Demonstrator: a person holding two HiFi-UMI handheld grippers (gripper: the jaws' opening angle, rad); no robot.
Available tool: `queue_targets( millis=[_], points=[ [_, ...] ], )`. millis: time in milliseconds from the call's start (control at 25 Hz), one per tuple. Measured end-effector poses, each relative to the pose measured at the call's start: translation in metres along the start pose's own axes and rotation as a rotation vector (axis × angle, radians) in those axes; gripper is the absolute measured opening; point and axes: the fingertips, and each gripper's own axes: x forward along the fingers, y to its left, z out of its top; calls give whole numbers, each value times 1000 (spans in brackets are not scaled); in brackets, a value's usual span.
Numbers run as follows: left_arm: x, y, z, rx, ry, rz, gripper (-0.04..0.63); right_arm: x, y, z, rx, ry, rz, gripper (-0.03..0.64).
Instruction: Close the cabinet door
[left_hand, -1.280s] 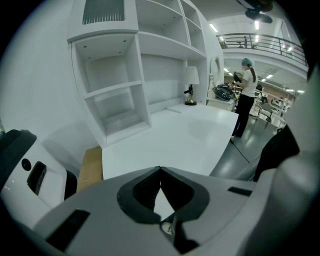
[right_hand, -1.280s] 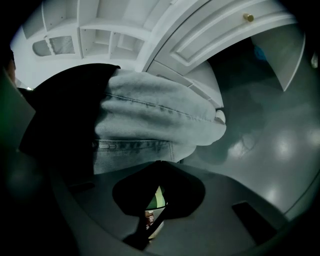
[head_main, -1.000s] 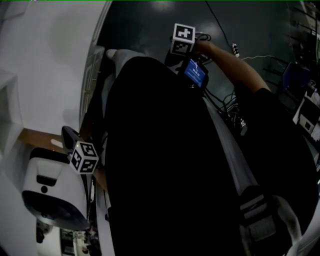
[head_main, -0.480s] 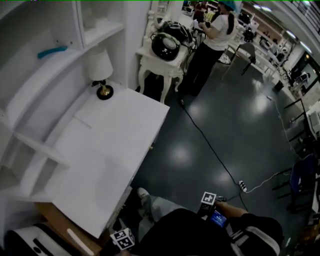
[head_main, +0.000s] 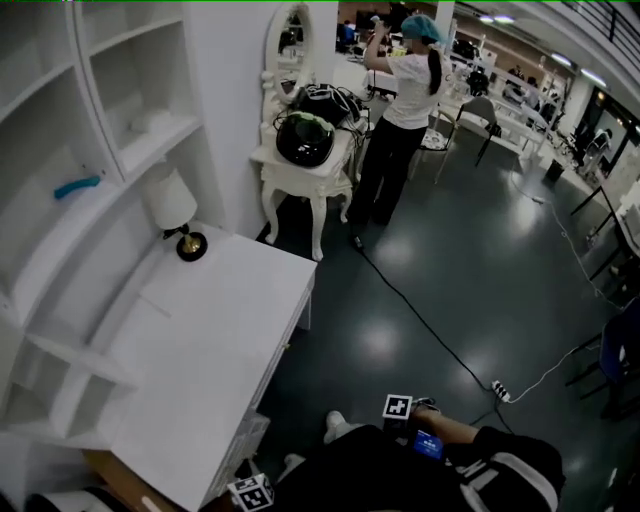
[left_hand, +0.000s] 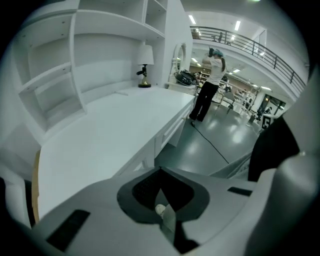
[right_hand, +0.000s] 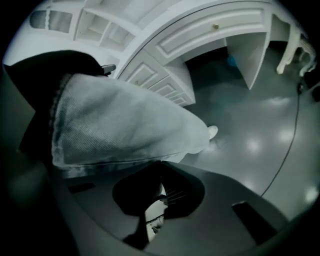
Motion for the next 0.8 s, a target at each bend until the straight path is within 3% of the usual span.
queue_targets(
  millis=[160, 280, 480, 640, 800],
  points=[
    [31, -70, 59, 140, -2, -71, 12, -37, -79, -24, 219, -208, -102, 18],
    [46, -133, 102, 269, -48, -142, 12, -50, -112, -58, 405, -307, -84, 18],
    [77, -197, 145, 535, 8, -269, 12, -70, -102, -52, 573, -606, 18, 18],
    [120, -244, 194, 669, 49, -401, 12, -56, -109, -65, 735, -701, 19, 18],
    [155, -294, 234, 868, 75, -530, 12, -38, -96, -71, 958, -825, 86, 18]
  ],
)
